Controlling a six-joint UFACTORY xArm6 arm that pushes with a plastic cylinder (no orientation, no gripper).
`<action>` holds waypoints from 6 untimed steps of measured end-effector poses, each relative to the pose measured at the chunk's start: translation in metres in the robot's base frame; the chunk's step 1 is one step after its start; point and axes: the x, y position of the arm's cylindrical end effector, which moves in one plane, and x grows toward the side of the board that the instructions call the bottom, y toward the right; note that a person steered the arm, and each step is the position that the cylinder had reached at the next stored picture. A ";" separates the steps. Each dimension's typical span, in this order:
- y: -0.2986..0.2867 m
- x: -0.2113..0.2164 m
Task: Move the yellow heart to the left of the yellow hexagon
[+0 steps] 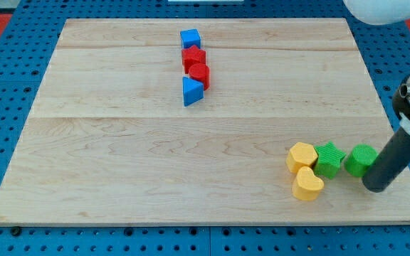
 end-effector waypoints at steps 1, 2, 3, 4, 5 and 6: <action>-0.033 0.020; -0.085 0.012; -0.120 0.000; -0.138 -0.017; -0.140 -0.022; -0.140 0.004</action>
